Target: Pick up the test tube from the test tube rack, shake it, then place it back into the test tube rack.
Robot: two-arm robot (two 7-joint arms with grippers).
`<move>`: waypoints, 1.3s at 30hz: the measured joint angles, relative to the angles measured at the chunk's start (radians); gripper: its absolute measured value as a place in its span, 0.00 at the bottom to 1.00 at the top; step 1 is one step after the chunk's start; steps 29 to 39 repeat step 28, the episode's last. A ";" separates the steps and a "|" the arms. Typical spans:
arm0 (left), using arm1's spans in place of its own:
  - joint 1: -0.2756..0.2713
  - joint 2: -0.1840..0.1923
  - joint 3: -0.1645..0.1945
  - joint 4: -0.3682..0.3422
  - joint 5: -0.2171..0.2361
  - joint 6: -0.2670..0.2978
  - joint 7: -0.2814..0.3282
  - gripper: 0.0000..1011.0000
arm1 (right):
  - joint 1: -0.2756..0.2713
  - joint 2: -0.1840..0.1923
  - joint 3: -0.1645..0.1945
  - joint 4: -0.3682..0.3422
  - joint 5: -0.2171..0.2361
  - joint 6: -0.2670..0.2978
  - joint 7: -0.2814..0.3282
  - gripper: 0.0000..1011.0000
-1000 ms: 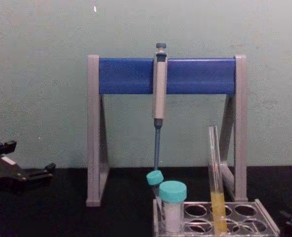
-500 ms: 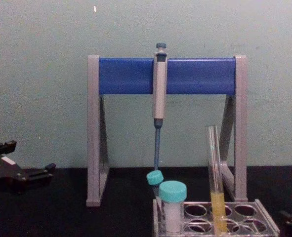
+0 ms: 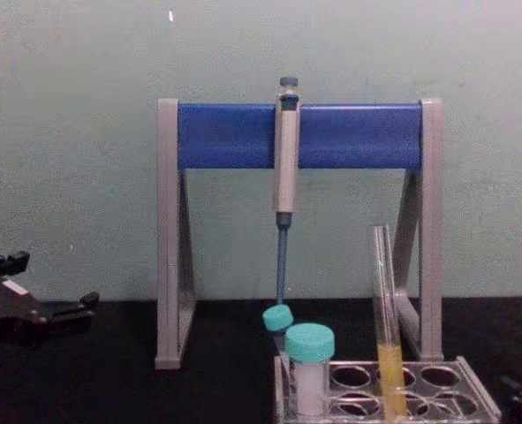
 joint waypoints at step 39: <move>0.000 0.000 0.000 0.000 0.000 0.000 0.000 1.00 | 0.000 0.000 0.000 0.000 0.000 0.000 0.000 0.99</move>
